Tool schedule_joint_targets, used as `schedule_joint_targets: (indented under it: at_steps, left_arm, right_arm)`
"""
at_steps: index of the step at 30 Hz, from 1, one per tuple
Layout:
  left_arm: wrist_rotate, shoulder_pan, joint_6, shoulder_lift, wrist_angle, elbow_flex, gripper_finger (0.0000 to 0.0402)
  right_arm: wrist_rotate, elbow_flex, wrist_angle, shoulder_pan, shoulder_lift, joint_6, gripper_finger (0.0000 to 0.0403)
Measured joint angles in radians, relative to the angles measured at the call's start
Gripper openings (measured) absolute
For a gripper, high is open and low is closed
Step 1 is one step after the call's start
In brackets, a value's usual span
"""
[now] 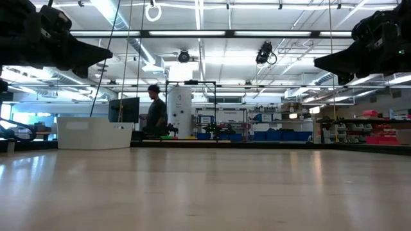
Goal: Pick and place USB-C Cables
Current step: Return to Home Position
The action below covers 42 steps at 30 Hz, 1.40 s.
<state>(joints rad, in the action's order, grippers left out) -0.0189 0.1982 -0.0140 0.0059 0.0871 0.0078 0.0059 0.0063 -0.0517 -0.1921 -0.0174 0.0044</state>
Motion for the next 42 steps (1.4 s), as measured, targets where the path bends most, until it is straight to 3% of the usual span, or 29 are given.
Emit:
schedule_joint_targets:
  at_steps: [11, 42]
  left_arm:
    - [0.003, 0.000, -0.001, 0.000, 0.003, 0.000, 0.0019]
    - [0.003, 0.000, -0.001, 0.000, 0.006, -0.001, 0.0036]
  right_arm:
    - [0.000, 0.000, 0.000, 0.000, 0.000, 0.000, 0.0031]
    - [0.000, 0.000, 0.000, 0.000, 0.000, 0.000, 0.0031]
